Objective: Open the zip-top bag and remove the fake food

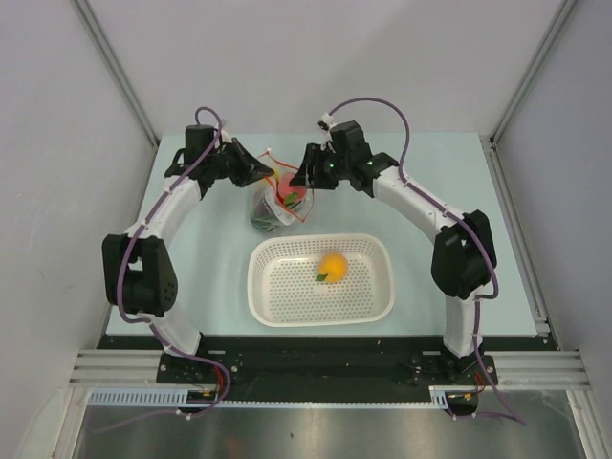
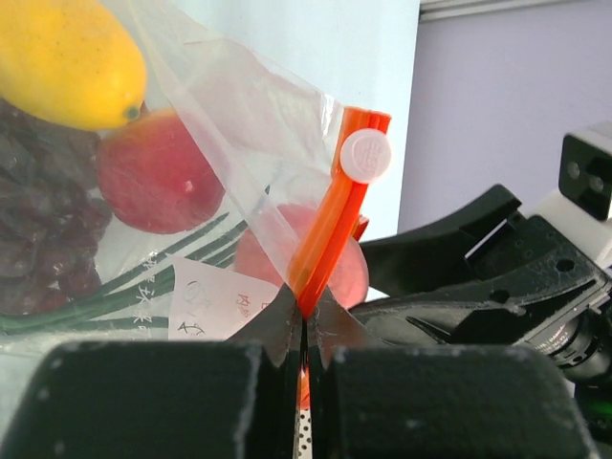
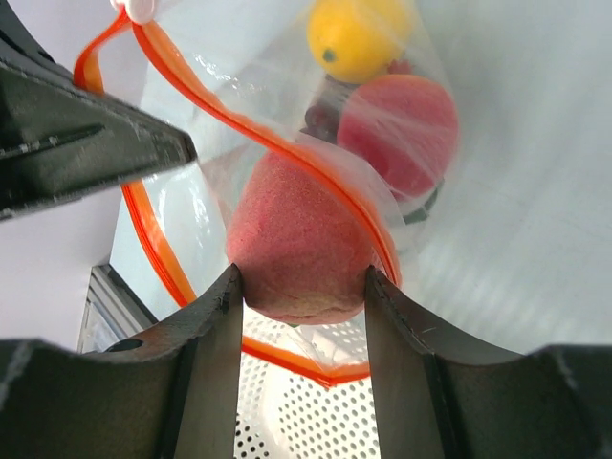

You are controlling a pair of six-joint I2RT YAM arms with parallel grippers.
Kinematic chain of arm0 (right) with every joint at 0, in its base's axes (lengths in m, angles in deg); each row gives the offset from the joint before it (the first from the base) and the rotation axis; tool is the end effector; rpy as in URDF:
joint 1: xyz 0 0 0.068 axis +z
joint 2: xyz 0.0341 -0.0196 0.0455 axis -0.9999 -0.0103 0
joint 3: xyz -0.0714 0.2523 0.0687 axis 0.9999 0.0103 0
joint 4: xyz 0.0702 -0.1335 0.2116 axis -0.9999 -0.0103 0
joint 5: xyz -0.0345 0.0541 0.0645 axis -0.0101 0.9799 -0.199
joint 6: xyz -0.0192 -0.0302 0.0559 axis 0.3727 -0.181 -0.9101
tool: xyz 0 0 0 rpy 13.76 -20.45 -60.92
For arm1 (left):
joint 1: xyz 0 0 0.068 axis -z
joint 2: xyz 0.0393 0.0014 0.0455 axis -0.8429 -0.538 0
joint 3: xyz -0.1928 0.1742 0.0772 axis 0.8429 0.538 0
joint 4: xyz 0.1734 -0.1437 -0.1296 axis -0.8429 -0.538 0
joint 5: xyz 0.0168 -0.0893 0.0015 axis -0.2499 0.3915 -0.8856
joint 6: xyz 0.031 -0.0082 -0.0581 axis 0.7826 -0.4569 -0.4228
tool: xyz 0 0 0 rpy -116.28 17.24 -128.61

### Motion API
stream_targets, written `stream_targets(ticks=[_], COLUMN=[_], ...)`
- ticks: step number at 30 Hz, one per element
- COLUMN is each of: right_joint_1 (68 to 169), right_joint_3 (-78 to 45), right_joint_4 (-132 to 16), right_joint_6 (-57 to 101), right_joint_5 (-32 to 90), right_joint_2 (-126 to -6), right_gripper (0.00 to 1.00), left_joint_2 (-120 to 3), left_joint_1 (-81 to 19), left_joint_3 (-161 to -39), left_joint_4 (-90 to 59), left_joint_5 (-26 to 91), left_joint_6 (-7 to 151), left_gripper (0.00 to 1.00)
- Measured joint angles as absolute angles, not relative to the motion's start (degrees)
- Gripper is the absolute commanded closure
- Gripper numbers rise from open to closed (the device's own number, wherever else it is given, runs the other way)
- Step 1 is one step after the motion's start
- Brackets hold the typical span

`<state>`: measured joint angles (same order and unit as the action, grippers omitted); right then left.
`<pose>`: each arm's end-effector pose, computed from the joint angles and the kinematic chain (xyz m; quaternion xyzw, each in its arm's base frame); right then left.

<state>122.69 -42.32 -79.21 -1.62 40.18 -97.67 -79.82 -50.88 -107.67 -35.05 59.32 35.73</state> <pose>0.3889 0.2751 0.2973 -0.0981 0.8656 0.3676 0.3255 0.3918 -0.0754 0.2924 -0.1652 0.8410 -0.4371 0.2727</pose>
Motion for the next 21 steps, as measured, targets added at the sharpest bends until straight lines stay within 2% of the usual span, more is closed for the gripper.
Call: stream_targets(ticks=[9, 21], right_joint_1=[122.5, 125.6], right_joint_3=[-41.9, -33.7], right_joint_4=[-83.2, -83.4], right_joint_6=[3.4, 8.4], right_joint_5=[39.1, 43.2], right_joint_2=[-91.8, -83.3], right_gripper=[1.0, 1.0], left_joint_2=[-81.0, -81.9], left_joint_1=[-53.1, -56.2], left_joint_3=[-110.8, -112.4], left_joint_4=[-35.5, -37.0], left_joint_5=[59.6, 58.4], left_joint_6=[35.8, 36.1], left_gripper=[1.0, 1.0])
